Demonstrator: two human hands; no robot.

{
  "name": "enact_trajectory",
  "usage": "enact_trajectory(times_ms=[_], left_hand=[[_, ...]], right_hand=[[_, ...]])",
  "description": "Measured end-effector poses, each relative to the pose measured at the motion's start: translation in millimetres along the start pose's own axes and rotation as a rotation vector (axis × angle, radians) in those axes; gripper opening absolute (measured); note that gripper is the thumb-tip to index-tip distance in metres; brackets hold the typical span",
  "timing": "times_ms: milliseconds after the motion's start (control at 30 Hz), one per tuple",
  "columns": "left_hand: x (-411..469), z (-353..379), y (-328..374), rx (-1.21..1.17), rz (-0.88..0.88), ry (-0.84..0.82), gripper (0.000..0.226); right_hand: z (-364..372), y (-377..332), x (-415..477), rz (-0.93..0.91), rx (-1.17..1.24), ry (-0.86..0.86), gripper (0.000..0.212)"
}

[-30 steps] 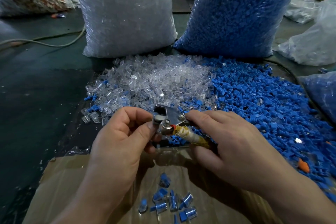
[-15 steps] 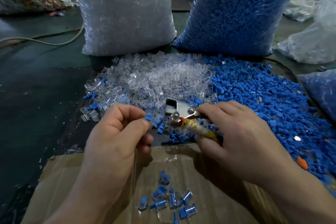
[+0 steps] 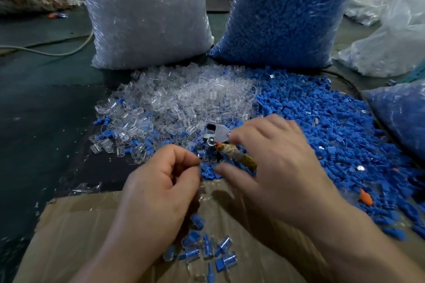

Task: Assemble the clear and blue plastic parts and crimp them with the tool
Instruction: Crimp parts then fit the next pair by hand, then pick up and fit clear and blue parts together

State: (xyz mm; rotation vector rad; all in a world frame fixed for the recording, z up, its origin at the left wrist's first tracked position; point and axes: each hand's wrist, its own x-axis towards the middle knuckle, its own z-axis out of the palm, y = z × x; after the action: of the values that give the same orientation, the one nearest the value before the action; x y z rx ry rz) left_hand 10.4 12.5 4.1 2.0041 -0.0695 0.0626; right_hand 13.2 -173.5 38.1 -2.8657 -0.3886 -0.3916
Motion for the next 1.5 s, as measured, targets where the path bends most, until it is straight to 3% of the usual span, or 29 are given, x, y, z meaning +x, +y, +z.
enact_trajectory(times_ms=[67, 233, 300, 367, 467, 533, 633, 667, 733, 833, 900, 1000, 1167, 1300, 1367, 1433, 1500], left_hand=[[-2, 0, 1, 0.017, 0.042, 0.001, 0.019], [-6, -2, 8, -0.069, 0.131, -0.026, 0.005], [-5, -5, 9, -0.197, 0.041, -0.040, 0.027], [-1, -9, 9, -0.180, -0.033, -0.106, 0.042], [1, -12, 7, -0.137, -0.035, -0.216, 0.050], [1, -14, 8, -0.164, 0.027, -0.229, 0.046], [0, -18, 8, -0.046, 0.263, -0.227, 0.030], [0, -20, 10, -0.050, 0.280, -0.247, 0.029], [1, -25, 11, 0.001, 0.283, -0.249, 0.026], [7, -34, 8, 0.228, 0.277, -0.160, 0.013], [9, -37, 6, 0.361, 0.263, -0.206, 0.012], [6, -32, 5, 0.531, 0.324, -0.332, 0.011], [4, -25, 7, 0.579, 0.372, -0.443, 0.016], [6, -21, 3, 0.519, 0.262, -0.243, 0.026], [13, -21, -2, 0.625, 0.222, -0.113, 0.039], [17, -19, -4, 0.745, 0.215, -0.143, 0.054], [17, -15, -1, 0.773, 0.214, -0.204, 0.052]], right_hand=[[3, -12, -4, -0.108, 0.038, 0.015, 0.033], [9, -15, -5, -0.167, 0.093, 0.080, 0.027], [8, -13, -5, -0.167, 0.138, 0.108, 0.026], [7, -16, -6, -0.214, 0.163, 0.117, 0.028], [7, -21, -8, -0.224, 0.210, 0.070, 0.029], [4, -29, -10, -0.050, 0.407, -0.030, 0.029], [-5, -33, -9, 0.427, 1.233, -0.359, 0.022], [-10, -32, -8, 0.526, 1.378, -0.451, 0.020], [-12, -26, -7, 0.492, 1.167, -0.485, 0.028], [-4, -18, -9, 0.219, 0.346, -0.304, 0.035], [2, -17, -13, 0.112, 0.079, -0.237, 0.033], [10, -17, -12, 0.086, -0.008, -0.183, 0.043], [22, -16, -1, 0.078, -0.089, -0.166, 0.055], [31, -19, 4, 0.034, -0.107, -0.177, 0.045], [32, -17, 5, 0.020, -0.077, -0.157, 0.039], [32, -17, 5, -0.010, -0.047, -0.158, 0.033], [33, -18, 5, -0.048, -0.026, -0.175, 0.026]])
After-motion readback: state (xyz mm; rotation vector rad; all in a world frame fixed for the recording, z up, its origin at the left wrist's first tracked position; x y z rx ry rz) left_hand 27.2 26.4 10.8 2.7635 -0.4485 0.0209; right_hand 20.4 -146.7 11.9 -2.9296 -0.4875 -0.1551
